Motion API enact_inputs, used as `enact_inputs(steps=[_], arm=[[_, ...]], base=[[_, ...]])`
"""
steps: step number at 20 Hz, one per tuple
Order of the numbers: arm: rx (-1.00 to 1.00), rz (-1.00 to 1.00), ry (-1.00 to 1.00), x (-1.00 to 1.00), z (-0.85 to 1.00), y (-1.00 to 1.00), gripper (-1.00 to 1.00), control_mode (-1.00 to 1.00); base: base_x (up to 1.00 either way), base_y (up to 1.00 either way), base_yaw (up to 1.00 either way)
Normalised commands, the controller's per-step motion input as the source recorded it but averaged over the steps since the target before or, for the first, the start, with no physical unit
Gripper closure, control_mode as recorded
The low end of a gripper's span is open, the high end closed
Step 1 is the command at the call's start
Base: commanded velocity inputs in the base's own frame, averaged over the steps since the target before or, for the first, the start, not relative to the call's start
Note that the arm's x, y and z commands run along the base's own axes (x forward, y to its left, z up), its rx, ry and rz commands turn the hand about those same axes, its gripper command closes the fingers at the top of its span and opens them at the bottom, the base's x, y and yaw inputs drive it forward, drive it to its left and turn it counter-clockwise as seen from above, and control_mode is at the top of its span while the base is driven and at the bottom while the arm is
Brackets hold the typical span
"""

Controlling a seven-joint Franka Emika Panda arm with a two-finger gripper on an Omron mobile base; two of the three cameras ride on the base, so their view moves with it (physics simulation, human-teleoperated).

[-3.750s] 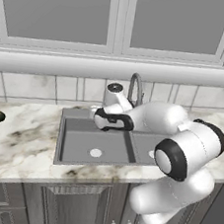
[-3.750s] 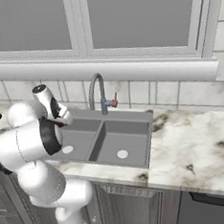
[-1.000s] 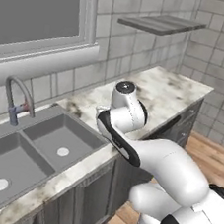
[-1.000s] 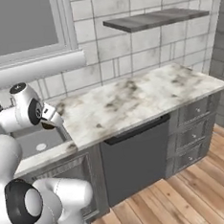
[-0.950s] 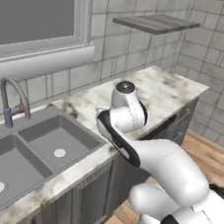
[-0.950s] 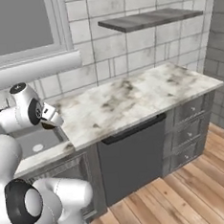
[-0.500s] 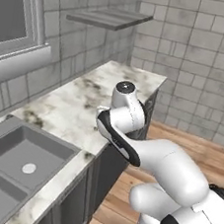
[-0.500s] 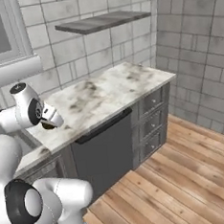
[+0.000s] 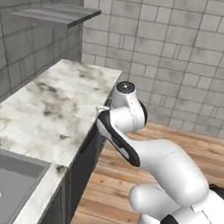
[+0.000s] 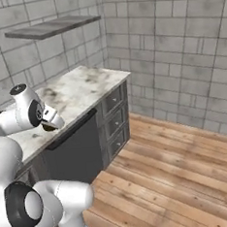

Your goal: Turn on the sink faucet. Then move the avocado from the counter to the sink. Turn off the sink. Move the vegetable from the sink to the pot next to the stove. Finally move the pot to the rear left burner.

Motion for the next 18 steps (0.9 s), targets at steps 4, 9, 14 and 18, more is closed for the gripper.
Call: enact_inputs(steps=[4, 9, 14, 18], arm=[[0.0, 0.0, 0.0, 0.0, 0.0, 0.0, 1.0, 1.0], [0.0, 0.0, 0.0, 0.0, 0.0, 0.0, 1.0, 1.0], [0.0, 0.0, 0.0, 0.0, 0.0, 0.0, 1.0, 1.0], [0.0, 0.0, 0.0, 0.0, 0.0, 0.0, 1.0, 1.0]], base=[[0.0, -0.23, -0.46], [0.0, -0.27, -0.46], [0.0, -0.26, -0.45], [0.0, -0.27, -0.45]])
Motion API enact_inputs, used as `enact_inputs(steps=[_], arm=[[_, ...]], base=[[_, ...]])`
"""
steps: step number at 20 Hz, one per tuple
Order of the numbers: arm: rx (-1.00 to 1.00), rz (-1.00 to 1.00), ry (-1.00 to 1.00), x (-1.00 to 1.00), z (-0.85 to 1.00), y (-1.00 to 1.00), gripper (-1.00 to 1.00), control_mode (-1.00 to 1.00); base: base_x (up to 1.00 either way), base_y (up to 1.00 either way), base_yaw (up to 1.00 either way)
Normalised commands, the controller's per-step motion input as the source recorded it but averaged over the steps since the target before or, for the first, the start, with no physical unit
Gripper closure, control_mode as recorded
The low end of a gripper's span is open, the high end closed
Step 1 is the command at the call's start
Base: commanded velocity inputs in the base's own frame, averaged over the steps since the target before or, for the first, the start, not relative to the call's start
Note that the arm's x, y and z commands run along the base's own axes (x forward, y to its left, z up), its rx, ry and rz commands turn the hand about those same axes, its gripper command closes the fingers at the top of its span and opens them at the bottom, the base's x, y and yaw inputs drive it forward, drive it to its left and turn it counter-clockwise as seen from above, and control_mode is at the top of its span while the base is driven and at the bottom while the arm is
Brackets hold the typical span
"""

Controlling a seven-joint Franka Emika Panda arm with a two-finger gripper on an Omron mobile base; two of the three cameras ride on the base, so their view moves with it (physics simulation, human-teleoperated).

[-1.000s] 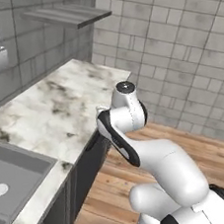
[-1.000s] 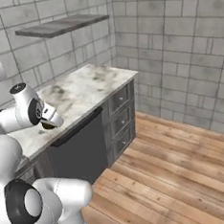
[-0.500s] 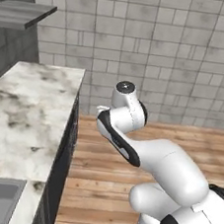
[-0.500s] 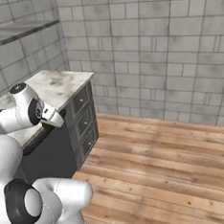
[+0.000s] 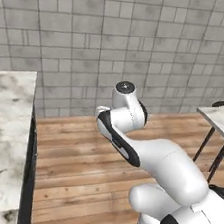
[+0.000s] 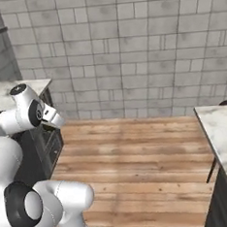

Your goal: Turn on the sink faucet. Then move the avocado from the counter to the sink. Turn off the sink. Move the vegetable from the sink to the pot next to the stove. Finally move the pot to the rear left burner.

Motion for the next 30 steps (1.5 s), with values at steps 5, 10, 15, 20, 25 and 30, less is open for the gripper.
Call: enact_inputs(steps=[5, 10, 15, 20, 25, 30], arm=[[0.0, 0.0, 0.0, 0.0, 0.0, 0.0, 1.0, 1.0], [0.0, 0.0, 0.0, 0.0, 0.0, 0.0, 1.0, 1.0], [0.0, 0.0, 0.0, 0.0, 0.0, 0.0, 1.0, 1.0], [0.0, 0.0, 0.0, 0.0, 0.0, 0.0, 1.0, 1.0], [0.0, 0.0, 0.0, 0.0, 0.0, 0.0, 1.0, 1.0], [0.0, 0.0, 0.0, 0.0, 0.0, 0.0, 1.0, 1.0]], base=[[-0.08, -0.35, -0.47], [-0.49, -0.47, -0.46], [-0.65, -0.49, -0.43], [-0.76, -0.55, -0.38], [-0.55, -0.6, -0.33], [-0.35, -0.65, -0.33]])
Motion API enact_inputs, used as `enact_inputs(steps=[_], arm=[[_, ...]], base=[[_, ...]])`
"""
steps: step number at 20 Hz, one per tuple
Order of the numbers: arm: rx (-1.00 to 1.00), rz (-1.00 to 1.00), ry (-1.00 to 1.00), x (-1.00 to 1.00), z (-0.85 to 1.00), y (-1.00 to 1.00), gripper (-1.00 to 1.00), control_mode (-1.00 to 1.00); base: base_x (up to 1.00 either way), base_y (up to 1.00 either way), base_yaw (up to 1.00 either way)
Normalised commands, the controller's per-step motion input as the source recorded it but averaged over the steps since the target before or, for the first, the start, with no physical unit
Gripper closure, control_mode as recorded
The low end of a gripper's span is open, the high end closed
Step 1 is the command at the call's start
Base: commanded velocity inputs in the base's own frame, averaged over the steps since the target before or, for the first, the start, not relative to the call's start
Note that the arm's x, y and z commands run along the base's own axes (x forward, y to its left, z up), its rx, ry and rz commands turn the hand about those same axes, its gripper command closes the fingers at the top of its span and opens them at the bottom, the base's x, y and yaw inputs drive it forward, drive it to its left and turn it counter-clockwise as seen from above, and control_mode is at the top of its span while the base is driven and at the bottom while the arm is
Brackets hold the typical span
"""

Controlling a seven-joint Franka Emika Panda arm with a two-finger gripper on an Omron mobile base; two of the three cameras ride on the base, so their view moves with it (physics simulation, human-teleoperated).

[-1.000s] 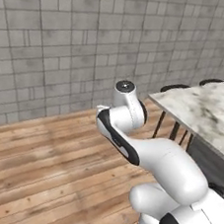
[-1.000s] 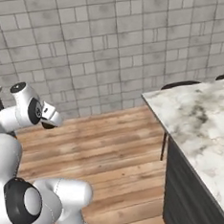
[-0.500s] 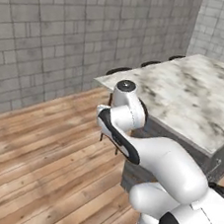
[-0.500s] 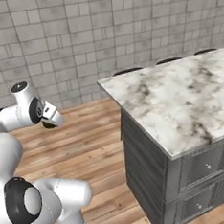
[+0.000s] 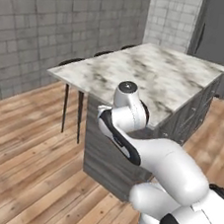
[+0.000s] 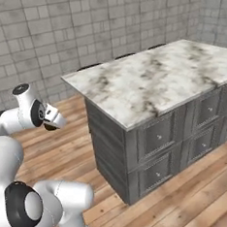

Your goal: Turn on the sink faucet. Then move the avocado from the counter to the sink. Turn off the sink. Move the vegetable from the sink to the pot next to the stove. Finally move the pot to the rear left burner.

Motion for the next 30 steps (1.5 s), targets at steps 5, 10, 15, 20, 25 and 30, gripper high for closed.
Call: enact_inputs(steps=[5, 10, 15, 20, 25, 30], arm=[[0.0, 0.0, 0.0, 0.0, 0.0, 0.0, 1.0, 1.0], [0.0, 0.0, 0.0, 0.0, 0.0, 0.0, 1.0, 1.0], [0.0, 0.0, 0.0, 0.0, 0.0, 0.0, 1.0, 1.0], [0.0, 0.0, 0.0, 0.0, 0.0, 0.0, 1.0, 1.0], [0.0, 0.0, 0.0, 0.0, 0.0, 0.0, 1.0, 1.0], [0.0, 0.0, 0.0, 0.0, 0.0, 0.0, 1.0, 1.0]], base=[[-0.14, -0.5, -0.38], [-0.11, -0.44, -0.41], [-0.07, -0.43, -0.43], [0.0, -0.27, -0.45], [0.03, -0.15, -0.45], [0.17, -0.04, -0.43]])
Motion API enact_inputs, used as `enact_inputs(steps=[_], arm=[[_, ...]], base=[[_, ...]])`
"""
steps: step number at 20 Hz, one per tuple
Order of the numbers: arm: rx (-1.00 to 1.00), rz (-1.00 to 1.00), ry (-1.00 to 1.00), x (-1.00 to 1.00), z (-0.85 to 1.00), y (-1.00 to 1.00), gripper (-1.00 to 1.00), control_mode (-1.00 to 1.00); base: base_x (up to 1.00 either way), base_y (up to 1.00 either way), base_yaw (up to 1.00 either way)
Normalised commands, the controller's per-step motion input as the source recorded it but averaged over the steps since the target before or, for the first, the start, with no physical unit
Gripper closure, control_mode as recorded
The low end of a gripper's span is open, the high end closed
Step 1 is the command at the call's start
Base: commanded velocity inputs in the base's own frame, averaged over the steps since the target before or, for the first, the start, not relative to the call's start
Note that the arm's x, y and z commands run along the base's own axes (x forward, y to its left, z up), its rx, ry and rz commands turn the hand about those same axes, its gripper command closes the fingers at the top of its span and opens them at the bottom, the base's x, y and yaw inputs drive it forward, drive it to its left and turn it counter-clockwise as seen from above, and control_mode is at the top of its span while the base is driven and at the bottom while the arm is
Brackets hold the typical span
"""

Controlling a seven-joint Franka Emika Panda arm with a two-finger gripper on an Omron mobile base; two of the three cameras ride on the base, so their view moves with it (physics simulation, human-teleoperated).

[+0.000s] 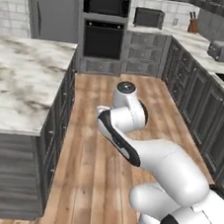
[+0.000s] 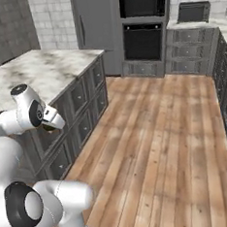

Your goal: Turn on the sink faucet. Then move the avocado from the counter to the sink. Turn off the sink. Move the vegetable from the sink to the pot next to the stove. Finally move the pot to the rear left burner.

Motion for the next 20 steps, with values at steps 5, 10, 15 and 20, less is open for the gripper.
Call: enact_inputs(steps=[5, 10, 15, 20], arm=[[0.0, 0.0, 0.0, 0.0, 0.0, 0.0, 1.0, 1.0], [0.0, 0.0, 0.0, 0.0, 0.0, 0.0, 1.0, 1.0], [0.0, 0.0, 0.0, 0.0, 0.0, 0.0, 1.0, 1.0], [0.0, 0.0, 0.0, 0.0, 0.0, 0.0, 1.0, 1.0]], base=[[0.27, 0.0, -0.42], [0.4, 0.0, -0.41], [0.57, 0.01, -0.39], [0.66, 0.1, -0.38]])
